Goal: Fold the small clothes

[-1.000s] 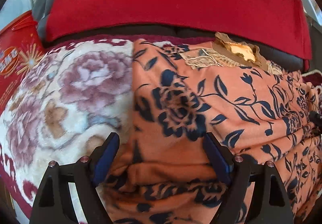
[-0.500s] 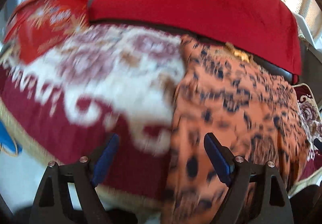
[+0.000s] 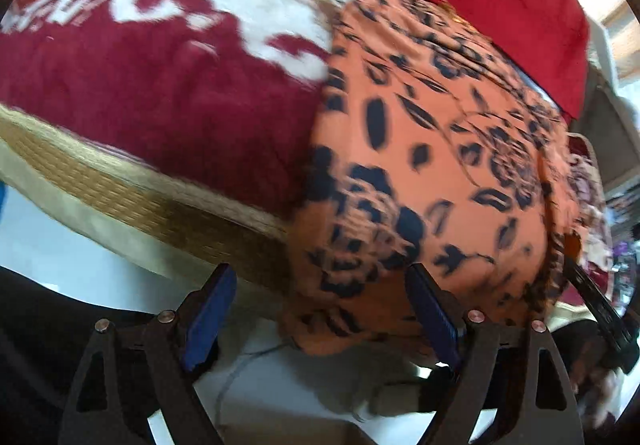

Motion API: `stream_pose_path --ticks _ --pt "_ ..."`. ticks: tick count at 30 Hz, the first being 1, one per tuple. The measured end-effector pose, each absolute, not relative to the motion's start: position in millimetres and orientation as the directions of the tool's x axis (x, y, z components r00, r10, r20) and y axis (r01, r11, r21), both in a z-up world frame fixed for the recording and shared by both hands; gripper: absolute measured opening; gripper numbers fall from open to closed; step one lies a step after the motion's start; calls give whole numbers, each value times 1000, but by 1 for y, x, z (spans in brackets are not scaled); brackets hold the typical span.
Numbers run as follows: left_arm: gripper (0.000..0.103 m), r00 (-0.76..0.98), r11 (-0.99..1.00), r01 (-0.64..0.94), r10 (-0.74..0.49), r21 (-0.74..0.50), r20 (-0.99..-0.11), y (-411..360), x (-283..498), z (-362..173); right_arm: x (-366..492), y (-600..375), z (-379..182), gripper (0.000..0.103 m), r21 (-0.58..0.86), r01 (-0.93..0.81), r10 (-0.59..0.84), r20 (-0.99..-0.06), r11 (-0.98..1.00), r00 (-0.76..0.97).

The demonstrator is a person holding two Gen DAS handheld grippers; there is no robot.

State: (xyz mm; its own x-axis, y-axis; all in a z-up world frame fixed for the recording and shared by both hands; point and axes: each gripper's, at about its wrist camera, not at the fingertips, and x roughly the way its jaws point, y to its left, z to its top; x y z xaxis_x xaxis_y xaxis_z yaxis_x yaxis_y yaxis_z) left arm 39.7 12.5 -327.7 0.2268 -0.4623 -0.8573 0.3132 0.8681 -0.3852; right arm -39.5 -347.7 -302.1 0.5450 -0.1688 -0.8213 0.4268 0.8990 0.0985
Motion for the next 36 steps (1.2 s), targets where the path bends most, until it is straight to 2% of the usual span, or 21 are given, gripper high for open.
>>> stream_pose_path --ticks 1,2,3,4,9,12,14,15,16,17,18,20,21,22,24,29,30,32,33,34,36 --pt "87 228 856 333 -479 -394 -847 10 38 -327 -44 -352 -299 31 128 424 -150 -813 896 562" --pt "84 240 852 347 -485 -393 -841 8 37 -326 -48 -358 -296 17 146 437 -146 -811 888 567" --pt "65 265 847 365 -492 -386 -829 6 35 -323 -52 -365 -294 10 164 456 -145 -810 875 569" --pt "51 275 848 376 -487 -373 -829 3 35 -323 -57 -375 -292 10 190 482 -146 -805 855 576" --pt "50 266 855 342 -487 -391 -832 6 41 -327 -91 -417 -292 10 338 580 -103 -797 741 595" --pt "82 266 881 301 -444 -364 -856 9 42 -334 -102 -433 -299 15 493 576 22 -772 652 635" --pt "85 257 889 275 -435 -366 -863 12 44 -339 -103 -436 -303 27 555 585 79 -762 592 643" --pt "85 243 884 275 -444 -378 -863 12 44 -342 -103 -435 -304 40 568 586 87 -756 578 648" --pt "85 226 880 278 -450 -386 -864 12 44 -345 -103 -432 -303 63 569 585 80 -753 578 653" --pt "85 218 877 279 -455 -392 -863 13 44 -347 -102 -429 -300 72 546 595 46 -758 589 651" --pt "85 206 872 277 -464 -404 -861 14 44 -350 -101 -427 -299 75 511 612 -1 -768 603 641" --pt "74 188 856 270 -495 -440 -848 17 46 -353 -92 -422 -297 67 467 585 -26 -767 663 641" --pt "58 172 837 272 -528 -475 -832 19 47 -354 -89 -422 -296 40 462 565 -17 -764 684 645" --pt "43 159 814 283 -562 -508 -812 20 45 -352 -87 -419 -294 20 428 571 -42 -774 701 632" --pt "29 179 810 319 -562 -492 -808 11 36 -349 -91 -424 -290 11 452 565 -38 -758 690 652" --pt "22 191 806 338 -564 -485 -804 8 26 -342 -129 -464 -266 8 586 587 -115 -646 559 755" --pt "22 180 801 321 -575 -505 -798 10 26 -344 -139 -472 -261 8 598 601 -147 -633 530 760" --pt "43 163 805 292 -575 -517 -802 19 30 -346 -154 -483 -256 6 593 638 -203 -635 491 746" --pt "77 137 824 259 -547 -504 -826 19 30 -353 -159 -488 -257 6 588 655 -215 -644 475 734" --pt "90 112 834 237 -532 -497 -839 19 31 -360 -161 -493 -259 6 597 658 -208 -648 459 733" --pt "90 33 830 185 -540 -526 -841 19 30 -376 -164 -498 -266 6 632 639 -149 -650 437 745"
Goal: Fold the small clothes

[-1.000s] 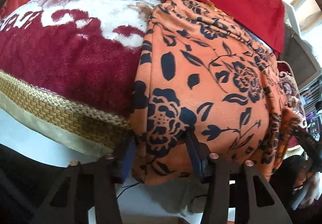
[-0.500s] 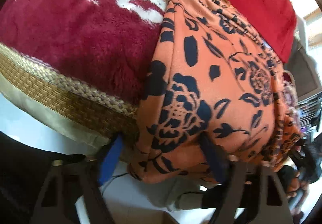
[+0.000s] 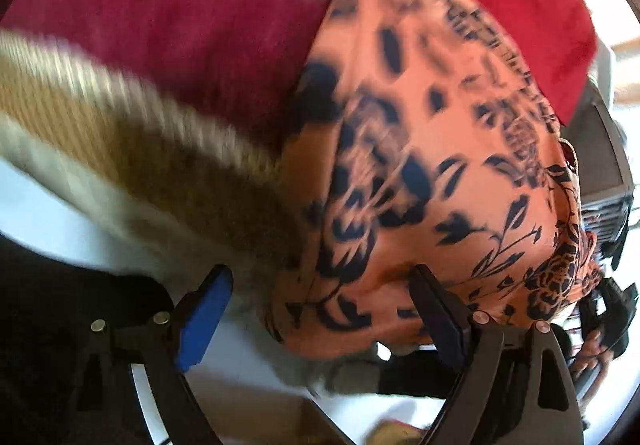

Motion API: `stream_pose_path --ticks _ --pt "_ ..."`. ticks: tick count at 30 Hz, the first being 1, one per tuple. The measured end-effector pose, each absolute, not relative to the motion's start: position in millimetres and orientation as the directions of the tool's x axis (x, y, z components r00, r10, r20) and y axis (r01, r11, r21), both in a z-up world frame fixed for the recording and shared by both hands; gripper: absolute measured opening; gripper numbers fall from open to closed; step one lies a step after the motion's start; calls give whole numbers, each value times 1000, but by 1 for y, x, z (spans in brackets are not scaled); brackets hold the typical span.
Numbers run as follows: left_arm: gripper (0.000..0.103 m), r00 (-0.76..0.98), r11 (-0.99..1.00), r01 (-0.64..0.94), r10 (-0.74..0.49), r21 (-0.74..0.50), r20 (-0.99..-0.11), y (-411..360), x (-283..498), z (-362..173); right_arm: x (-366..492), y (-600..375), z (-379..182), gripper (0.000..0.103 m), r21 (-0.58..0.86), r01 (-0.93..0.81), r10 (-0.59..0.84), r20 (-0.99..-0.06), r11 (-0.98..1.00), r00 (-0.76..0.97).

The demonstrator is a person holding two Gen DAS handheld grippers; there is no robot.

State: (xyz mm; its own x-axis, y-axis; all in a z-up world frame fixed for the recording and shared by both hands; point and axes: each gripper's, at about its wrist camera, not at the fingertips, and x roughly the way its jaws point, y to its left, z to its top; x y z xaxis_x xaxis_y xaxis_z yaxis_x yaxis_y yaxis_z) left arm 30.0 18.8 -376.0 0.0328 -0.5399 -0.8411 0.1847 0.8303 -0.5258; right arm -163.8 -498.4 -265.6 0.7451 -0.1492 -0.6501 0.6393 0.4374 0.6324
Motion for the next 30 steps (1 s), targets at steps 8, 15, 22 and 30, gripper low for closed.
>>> stream_pose_path --ticks 8,15,22,30 --pt "14 52 779 228 -609 -584 -792 19 33 -375 -184 -512 -280 17 758 598 37 -627 261 779" --pt "9 70 733 301 -654 -609 -753 8 25 -355 -213 -529 -268 68 727 631 90 -672 270 735" --pt "38 38 738 260 -652 -622 -758 22 30 -362 -229 -538 -246 68 701 615 158 -696 360 700" --pt "78 2 762 147 -638 -631 -770 32 34 -389 -253 -551 -252 76 779 574 154 -618 252 771"
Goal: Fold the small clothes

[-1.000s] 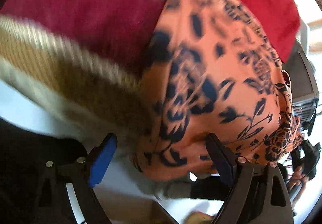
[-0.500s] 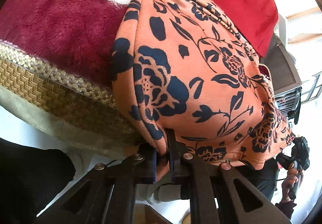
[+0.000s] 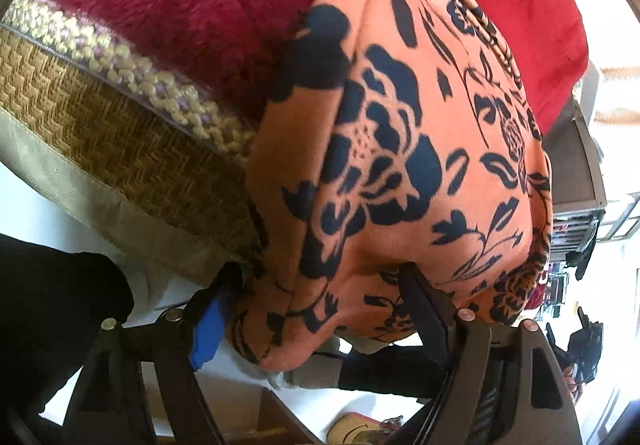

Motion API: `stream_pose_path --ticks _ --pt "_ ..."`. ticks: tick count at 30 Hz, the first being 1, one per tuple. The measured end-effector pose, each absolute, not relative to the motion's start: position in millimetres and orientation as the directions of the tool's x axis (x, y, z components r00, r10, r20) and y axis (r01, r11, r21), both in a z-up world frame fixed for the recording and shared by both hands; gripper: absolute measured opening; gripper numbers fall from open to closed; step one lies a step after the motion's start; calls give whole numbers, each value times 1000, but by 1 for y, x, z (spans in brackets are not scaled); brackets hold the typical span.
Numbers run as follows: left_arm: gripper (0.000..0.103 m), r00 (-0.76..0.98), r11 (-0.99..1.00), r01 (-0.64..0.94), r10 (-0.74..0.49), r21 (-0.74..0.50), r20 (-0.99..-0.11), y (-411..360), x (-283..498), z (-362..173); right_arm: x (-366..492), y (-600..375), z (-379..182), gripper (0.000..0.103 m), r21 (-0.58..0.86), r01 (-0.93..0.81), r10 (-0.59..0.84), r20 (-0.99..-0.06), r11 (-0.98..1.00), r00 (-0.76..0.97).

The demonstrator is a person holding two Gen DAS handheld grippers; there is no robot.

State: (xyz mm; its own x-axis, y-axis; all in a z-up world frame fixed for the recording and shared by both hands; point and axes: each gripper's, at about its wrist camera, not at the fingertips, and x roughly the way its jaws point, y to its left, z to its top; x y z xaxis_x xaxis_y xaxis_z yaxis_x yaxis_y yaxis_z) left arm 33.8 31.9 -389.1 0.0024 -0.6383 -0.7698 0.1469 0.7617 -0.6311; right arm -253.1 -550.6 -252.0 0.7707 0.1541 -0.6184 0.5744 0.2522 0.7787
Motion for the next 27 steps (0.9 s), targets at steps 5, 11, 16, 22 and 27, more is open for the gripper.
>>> stream_pose_path --ticks 5,11,16,22,27 --pt "23 47 752 271 -634 -601 -772 20 32 -377 -208 -539 -267 83 717 625 162 -687 307 709" --pt "17 45 726 260 -668 -637 -743 33 35 -374 -136 -526 -318 83 516 718 154 -847 467 508" --pt "30 36 735 219 -664 -642 -747 52 38 -384 -110 -483 -314 83 405 616 84 -872 676 482" --pt "9 76 736 306 -651 -603 -756 37 31 -362 -118 -464 -300 7 462 527 156 -838 714 523" --pt "8 66 636 340 -751 -692 -657 54 32 -326 -127 -469 -262 7 591 423 243 -736 687 632"
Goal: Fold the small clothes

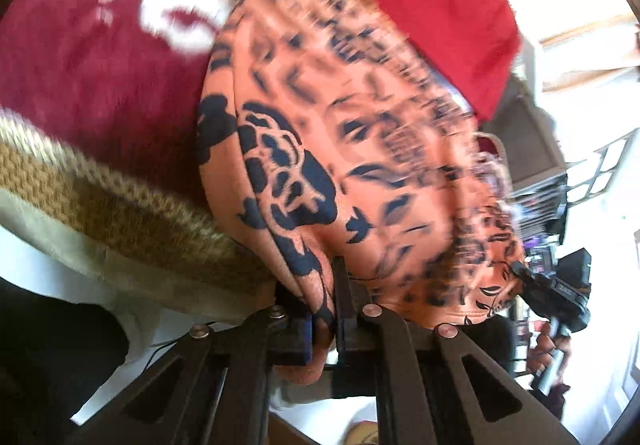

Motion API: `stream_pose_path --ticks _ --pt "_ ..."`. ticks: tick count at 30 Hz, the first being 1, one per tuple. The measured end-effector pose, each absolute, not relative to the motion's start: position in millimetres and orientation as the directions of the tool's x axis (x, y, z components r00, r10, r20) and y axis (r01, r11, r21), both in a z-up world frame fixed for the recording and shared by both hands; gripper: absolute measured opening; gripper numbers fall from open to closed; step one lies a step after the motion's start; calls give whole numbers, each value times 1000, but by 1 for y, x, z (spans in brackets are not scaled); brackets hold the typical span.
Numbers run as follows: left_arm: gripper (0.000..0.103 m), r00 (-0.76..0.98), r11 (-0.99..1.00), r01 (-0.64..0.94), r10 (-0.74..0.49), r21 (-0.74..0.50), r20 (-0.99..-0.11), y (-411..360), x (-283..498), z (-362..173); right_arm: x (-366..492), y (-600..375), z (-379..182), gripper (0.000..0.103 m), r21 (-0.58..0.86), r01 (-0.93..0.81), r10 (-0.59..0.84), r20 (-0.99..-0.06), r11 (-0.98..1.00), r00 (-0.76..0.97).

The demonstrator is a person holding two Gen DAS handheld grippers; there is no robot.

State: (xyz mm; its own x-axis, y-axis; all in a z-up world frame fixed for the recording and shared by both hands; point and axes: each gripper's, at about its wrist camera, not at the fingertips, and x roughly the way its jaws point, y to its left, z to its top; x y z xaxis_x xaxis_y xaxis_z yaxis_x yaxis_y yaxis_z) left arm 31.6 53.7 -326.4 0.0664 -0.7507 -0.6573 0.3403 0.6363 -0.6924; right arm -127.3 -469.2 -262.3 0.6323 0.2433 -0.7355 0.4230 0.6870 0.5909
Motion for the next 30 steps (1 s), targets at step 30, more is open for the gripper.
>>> stream_pose_path --ticks 30 --pt "25 253 414 -17 -879 -910 -404 -10 337 -321 88 -662 -333 32 931 362 80 -365 49 928"
